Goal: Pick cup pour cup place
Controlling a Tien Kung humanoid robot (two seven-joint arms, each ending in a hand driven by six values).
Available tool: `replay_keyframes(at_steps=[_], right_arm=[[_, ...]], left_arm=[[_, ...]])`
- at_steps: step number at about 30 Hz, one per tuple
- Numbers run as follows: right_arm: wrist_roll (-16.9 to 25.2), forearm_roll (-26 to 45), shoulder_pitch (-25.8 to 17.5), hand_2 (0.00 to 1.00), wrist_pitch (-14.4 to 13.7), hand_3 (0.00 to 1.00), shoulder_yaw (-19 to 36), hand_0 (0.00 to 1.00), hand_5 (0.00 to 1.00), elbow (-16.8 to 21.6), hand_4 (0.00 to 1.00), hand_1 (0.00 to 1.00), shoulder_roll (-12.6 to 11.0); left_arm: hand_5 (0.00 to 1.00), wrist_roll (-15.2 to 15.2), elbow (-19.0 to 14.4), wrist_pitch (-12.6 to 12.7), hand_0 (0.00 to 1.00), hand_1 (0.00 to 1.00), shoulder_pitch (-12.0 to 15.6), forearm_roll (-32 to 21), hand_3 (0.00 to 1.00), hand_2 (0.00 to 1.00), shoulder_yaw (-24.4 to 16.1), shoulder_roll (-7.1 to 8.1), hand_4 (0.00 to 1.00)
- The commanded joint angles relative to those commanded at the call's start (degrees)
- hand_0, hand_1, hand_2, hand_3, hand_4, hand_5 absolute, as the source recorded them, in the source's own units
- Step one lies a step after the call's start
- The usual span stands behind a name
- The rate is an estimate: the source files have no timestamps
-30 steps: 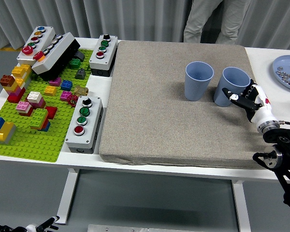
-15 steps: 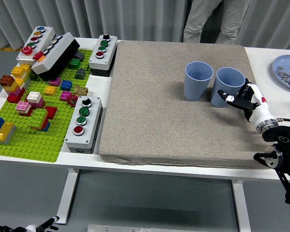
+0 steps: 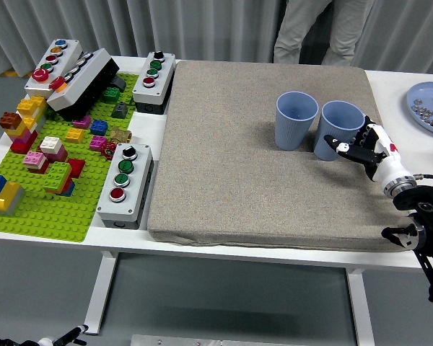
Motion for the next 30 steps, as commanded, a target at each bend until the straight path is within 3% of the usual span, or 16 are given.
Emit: replay_keyframes(at_steps=[30], right_arm=[[-2.3,-3.6,0.1,0.998,3.1,0.971,2.7,0.968,0.054,0.9,0.787,0.93,-0.9]], left_arm=[[0.998,-0.1,0.0,0.1,0.835,0.841,-0.1,0.2,0.798,0.87,-0.3,-0.09,0.642]])
